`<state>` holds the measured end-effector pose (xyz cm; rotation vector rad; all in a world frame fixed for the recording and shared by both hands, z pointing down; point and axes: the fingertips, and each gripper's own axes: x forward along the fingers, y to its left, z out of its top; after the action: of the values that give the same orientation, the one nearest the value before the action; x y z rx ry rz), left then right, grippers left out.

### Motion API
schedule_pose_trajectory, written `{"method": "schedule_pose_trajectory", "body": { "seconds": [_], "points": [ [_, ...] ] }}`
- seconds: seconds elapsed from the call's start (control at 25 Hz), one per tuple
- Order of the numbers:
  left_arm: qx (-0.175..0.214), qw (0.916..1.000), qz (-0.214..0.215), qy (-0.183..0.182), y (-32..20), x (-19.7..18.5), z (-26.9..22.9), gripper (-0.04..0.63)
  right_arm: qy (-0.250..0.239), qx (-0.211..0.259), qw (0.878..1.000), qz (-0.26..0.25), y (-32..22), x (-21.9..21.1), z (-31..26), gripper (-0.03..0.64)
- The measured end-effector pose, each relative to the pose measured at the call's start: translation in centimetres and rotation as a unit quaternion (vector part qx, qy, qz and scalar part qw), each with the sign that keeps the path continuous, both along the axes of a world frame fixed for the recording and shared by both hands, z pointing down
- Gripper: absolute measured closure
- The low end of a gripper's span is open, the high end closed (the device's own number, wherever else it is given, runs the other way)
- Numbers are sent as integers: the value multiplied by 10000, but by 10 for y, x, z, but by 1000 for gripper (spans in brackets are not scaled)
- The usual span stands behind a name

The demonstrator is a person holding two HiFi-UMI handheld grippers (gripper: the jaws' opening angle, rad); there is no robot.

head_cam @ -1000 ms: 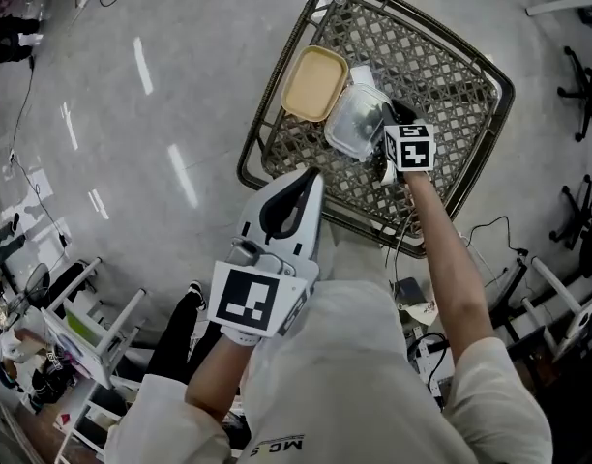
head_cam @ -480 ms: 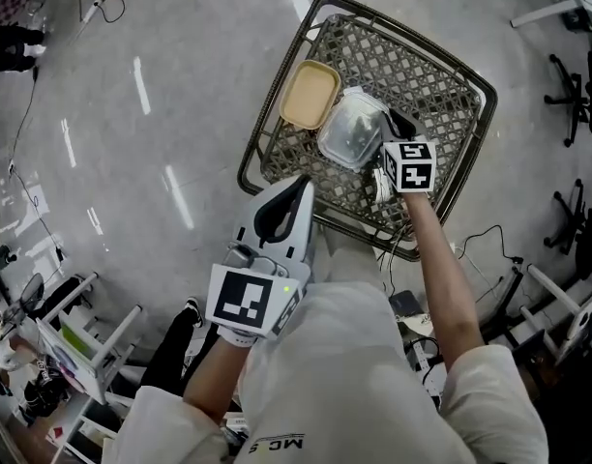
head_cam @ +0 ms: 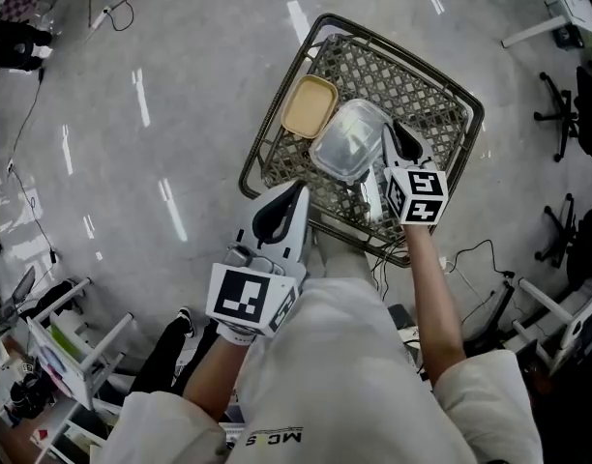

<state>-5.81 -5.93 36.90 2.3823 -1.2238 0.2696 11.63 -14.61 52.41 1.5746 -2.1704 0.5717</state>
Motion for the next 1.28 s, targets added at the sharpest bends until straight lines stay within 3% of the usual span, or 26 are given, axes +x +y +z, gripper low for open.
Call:
{"method": "schedule_pose_trajectory", "body": {
  "seconds": [0.64, 1.28],
  "points": [
    [467, 9987, -203, 23, 0, -5, -46, 571, -408, 1221, 9911, 349, 33, 24, -148, 543],
    [691, 9967, -388, 180, -4, -19, -73, 571, -323, 1899, 9812, 134, 72, 28, -218, 543]
  ]
}}
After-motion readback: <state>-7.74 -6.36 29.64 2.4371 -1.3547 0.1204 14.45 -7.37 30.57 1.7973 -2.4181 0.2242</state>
